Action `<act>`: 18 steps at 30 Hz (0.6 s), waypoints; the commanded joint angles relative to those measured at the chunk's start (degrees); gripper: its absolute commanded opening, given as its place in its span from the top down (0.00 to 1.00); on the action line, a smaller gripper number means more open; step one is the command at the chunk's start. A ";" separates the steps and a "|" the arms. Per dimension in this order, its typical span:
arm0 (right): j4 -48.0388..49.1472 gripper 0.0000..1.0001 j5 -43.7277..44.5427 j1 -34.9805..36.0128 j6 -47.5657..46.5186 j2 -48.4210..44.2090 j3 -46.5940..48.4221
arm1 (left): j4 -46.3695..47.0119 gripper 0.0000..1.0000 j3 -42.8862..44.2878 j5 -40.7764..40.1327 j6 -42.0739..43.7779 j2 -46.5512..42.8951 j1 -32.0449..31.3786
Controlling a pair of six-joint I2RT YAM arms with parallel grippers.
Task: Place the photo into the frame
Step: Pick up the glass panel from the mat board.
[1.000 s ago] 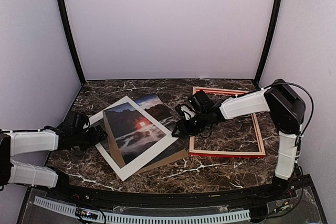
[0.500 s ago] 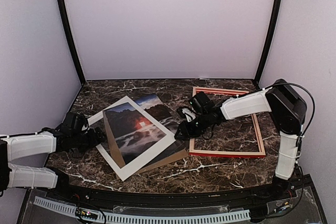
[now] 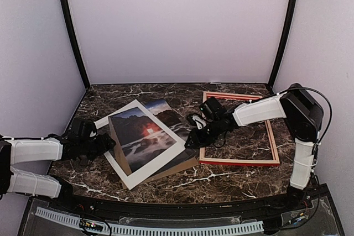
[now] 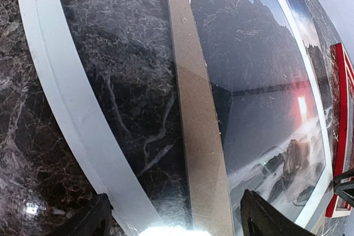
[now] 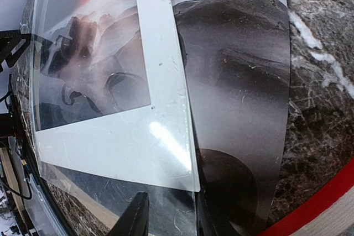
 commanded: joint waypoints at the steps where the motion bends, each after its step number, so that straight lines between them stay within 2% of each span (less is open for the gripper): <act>1: 1.90 0.71 -3.64 0.17 1.47 -3.30 -1.13 | -0.20 0.18 -1.81 2.63 -1.98 0.39 -0.97; 18: 10.89 0.76 -13.13 -1.84 7.02 -6.19 -7.17 | 2.24 0.18 -4.48 1.84 -3.51 -1.91 -1.06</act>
